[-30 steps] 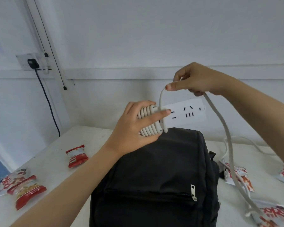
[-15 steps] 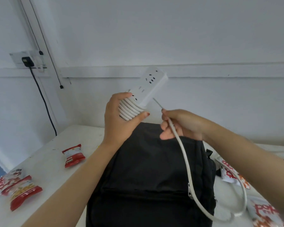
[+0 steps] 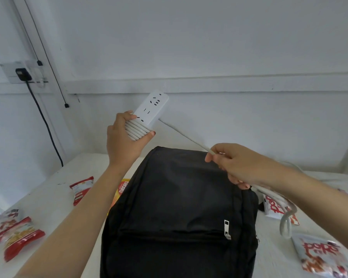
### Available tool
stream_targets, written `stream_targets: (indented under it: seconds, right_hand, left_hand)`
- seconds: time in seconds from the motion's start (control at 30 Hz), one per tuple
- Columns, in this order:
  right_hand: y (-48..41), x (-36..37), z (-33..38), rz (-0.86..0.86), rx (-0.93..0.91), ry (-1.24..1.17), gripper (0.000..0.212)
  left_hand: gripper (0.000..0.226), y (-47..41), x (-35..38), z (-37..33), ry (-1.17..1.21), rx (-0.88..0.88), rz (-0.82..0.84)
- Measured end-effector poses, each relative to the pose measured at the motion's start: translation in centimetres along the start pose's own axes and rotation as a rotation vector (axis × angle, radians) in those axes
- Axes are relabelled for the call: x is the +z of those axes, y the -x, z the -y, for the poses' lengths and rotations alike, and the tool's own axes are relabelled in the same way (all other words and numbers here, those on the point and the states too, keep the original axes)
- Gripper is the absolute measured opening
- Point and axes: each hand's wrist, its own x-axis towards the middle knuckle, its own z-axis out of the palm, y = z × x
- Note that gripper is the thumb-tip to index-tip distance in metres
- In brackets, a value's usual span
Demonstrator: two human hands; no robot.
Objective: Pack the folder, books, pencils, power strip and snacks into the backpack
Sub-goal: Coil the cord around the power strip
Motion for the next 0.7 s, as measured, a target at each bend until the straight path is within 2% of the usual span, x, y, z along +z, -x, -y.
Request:
stream_targets:
  seconds: [0.07,0.17,0.27,0.4,0.5,0.6,0.7]
  right_hand:
    - [0.7,-0.3,0.1,-0.049,-0.115,0.341,0.019]
    - [1.7,-0.3,0.3,-0.185,-0.182,0.862,0.020]
    - [3.0,0.1,1.4,-0.209,-0.276,1.123,0.031]
    - [4.4,-0.8,3.6,-0.233,-0.472,1.331,0.046]
    - [4.3,-2.5,4.9,-0.365,-0.600,1.438,0.063]
    - [2.5,-5.0,5.5,-0.531,-0.582,1.498,0.045]
    - [-0.1,-7.4,5.2,-0.627,-0.648,1.404,0.021]
  left_hand:
    - [0.063,0.0,0.4,-0.3,-0.006,-0.009,0.025]
    - [0.059,-0.1,1.2,-1.0,-0.049,0.019,0.076]
    - [0.057,0.0,1.9,-1.6,-0.074,0.051,0.110]
    - [0.063,0.5,2.5,-2.3,-0.175,0.142,0.216]
    - [0.083,1.2,2.6,-2.9,-0.140,0.186,0.340]
    - [0.095,2.2,2.3,-3.7,-0.084,0.237,0.411]
    - [0.101,3.2,1.7,-4.2,-0.081,0.349,0.457]
